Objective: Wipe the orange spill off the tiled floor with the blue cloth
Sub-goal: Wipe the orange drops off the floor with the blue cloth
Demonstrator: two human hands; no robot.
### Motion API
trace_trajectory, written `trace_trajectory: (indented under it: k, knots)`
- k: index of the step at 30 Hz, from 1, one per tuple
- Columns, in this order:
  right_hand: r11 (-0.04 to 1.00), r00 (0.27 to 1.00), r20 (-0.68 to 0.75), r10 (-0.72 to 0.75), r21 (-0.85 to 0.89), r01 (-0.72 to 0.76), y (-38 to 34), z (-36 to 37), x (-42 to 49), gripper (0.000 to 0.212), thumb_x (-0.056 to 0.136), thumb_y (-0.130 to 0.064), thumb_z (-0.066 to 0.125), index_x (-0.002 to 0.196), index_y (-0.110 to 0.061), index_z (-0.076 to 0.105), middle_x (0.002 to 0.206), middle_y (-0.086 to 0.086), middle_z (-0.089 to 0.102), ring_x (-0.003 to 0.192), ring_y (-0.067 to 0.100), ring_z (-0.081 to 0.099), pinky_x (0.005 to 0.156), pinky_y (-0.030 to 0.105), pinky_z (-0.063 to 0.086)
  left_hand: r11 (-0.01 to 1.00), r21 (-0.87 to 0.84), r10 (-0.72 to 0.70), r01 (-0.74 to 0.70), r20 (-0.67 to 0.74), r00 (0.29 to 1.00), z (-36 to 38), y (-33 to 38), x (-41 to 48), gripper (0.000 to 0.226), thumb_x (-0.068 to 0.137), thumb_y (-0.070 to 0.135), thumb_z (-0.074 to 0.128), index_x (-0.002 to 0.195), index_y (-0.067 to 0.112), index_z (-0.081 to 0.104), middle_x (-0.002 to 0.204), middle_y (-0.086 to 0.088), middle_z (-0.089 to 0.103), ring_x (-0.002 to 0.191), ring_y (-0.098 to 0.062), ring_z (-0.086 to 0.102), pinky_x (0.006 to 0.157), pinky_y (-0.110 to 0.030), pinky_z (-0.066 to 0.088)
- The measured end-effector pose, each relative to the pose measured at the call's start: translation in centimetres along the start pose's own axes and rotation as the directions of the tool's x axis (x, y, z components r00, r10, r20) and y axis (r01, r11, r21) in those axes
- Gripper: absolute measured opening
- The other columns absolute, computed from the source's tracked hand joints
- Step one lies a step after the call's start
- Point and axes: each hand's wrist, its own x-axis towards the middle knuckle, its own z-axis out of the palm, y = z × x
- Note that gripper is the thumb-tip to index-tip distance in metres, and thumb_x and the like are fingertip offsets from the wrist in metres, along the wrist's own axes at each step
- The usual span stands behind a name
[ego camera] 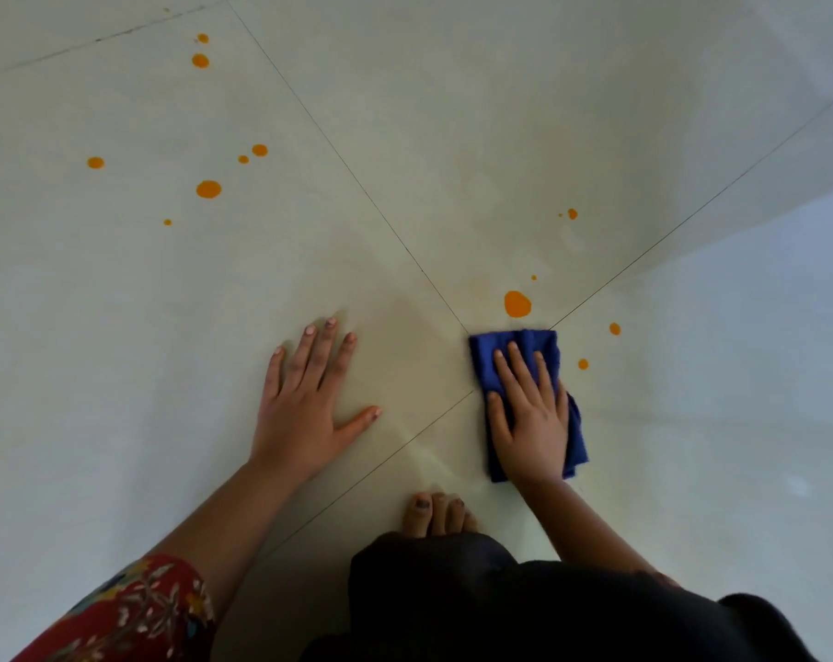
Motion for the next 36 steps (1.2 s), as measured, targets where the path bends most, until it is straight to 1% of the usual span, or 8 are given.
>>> trace_trajectory:
  k: [6, 9, 12, 19, 26, 29, 33, 36]
  knots:
    - [0.959, 0.955, 0.127, -0.269, -0.061, 0.278, -0.3, 0.7, -4.5, 0.053, 0.099, -0.049, 0.036, 0.150, -0.039, 0.028, 0.159, -0.016, 0.021, 0.150, 0.014, 0.011, 0.120, 0.042, 0.011, 1.000, 0.004, 0.004, -0.004, -0.007, 1.000, 0.0, 0.3, 0.0, 0.089, 0.084, 0.074, 0.025, 0.155, 0.023, 0.008, 0.164, -0.002, 0.000, 0.150, -0.022, 0.003, 0.120, -0.048, 0.009]
    - [0.982, 0.999, -0.051, 0.002, -0.190, -0.011, 3.1, -0.8, -4.0, 0.056, 0.092, -0.055, 0.039, 0.142, -0.031, 0.044, 0.150, -0.002, 0.043, 0.141, 0.027, 0.032, 0.110, 0.048, 0.029, 1.000, 0.011, 0.003, -0.003, -0.009, 1.000, -0.1, 0.3, 0.0, 0.089, 0.084, 0.074, 0.027, 0.155, 0.023, 0.010, 0.164, -0.002, 0.001, 0.150, -0.023, 0.004, 0.119, -0.049, 0.009]
    - [0.962, 0.967, -0.133, 0.218, -0.135, -0.236, 3.8, -1.0, 0.1, 0.059, 0.094, -0.053, 0.030, 0.145, -0.024, 0.037, 0.154, 0.004, 0.034, 0.147, 0.030, 0.016, 0.117, 0.056, 0.015, 1.000, 0.021, -0.002, 0.003, -0.018, 1.000, -0.2, 0.2, 0.0, 0.088, 0.085, 0.073, 0.029, 0.155, 0.022, 0.011, 0.164, -0.003, 0.003, 0.150, -0.023, 0.006, 0.119, -0.049, 0.010]
    - [0.976, 0.989, 0.055, -0.138, -0.163, 0.145, 3.3, 0.3, -5.0, 0.056, 0.099, -0.047, 0.028, 0.153, -0.035, 0.019, 0.161, -0.010, 0.017, 0.151, 0.022, 0.003, 0.118, 0.057, 0.006, 0.999, 0.034, 0.000, 0.000, -0.012, 1.000, -0.2, 0.3, -0.1, 0.089, 0.085, 0.072, 0.032, 0.155, 0.021, 0.014, 0.163, -0.005, 0.006, 0.150, -0.024, 0.007, 0.119, -0.047, 0.008]
    - [0.918, 0.900, -0.183, 0.395, 0.043, -0.394, 8.0, -2.3, 5.2, 0.055, 0.099, -0.040, 0.027, 0.152, -0.024, 0.028, 0.160, -0.004, 0.022, 0.150, 0.026, 0.010, 0.118, 0.051, 0.019, 0.998, -0.066, 0.007, -0.012, -0.074, 0.997, -1.2, 2.1, 1.8, 0.077, 0.087, 0.058, 0.038, 0.151, 0.017, 0.027, 0.162, -0.003, 0.015, 0.150, -0.022, 0.010, 0.118, -0.050, 0.003]
    - [0.931, 0.911, -0.191, 0.365, 0.065, -0.359, 5.4, -1.8, 8.6, 0.052, 0.103, -0.035, 0.032, 0.153, -0.021, 0.027, 0.161, -0.003, 0.020, 0.150, 0.023, 0.008, 0.120, 0.045, 0.017, 0.994, -0.091, 0.052, -0.054, -0.032, 0.998, -1.0, 3.2, 3.4, 0.077, 0.087, 0.059, 0.033, 0.154, 0.025, 0.017, 0.164, 0.002, 0.003, 0.150, -0.019, 0.002, 0.118, -0.046, 0.001]
    - [0.999, 0.995, -0.088, 0.042, -0.028, -0.045, 4.5, -1.4, 4.0, 0.054, 0.101, -0.041, 0.031, 0.153, -0.029, 0.026, 0.160, -0.012, 0.017, 0.150, 0.014, 0.005, 0.119, 0.033, 0.014, 0.997, -0.024, 0.076, -0.077, -0.020, 0.997, -0.1, 2.5, 4.1, 0.079, 0.086, 0.067, 0.030, 0.154, 0.030, 0.014, 0.164, 0.003, 0.001, 0.150, -0.019, 0.003, 0.119, -0.047, 0.000]
    - [0.975, 0.953, -0.204, 0.224, 0.052, -0.218, 6.8, -2.2, 4.7, 0.053, 0.100, -0.040, 0.031, 0.150, -0.025, 0.034, 0.159, -0.007, 0.025, 0.150, 0.019, 0.011, 0.120, 0.040, 0.017, 0.996, 0.007, 0.090, -0.090, -0.043, 0.995, -0.1, 2.2, 4.5, 0.079, 0.087, 0.067, 0.028, 0.155, 0.030, 0.011, 0.164, 0.002, -0.001, 0.150, -0.019, 0.002, 0.119, -0.049, 0.002]
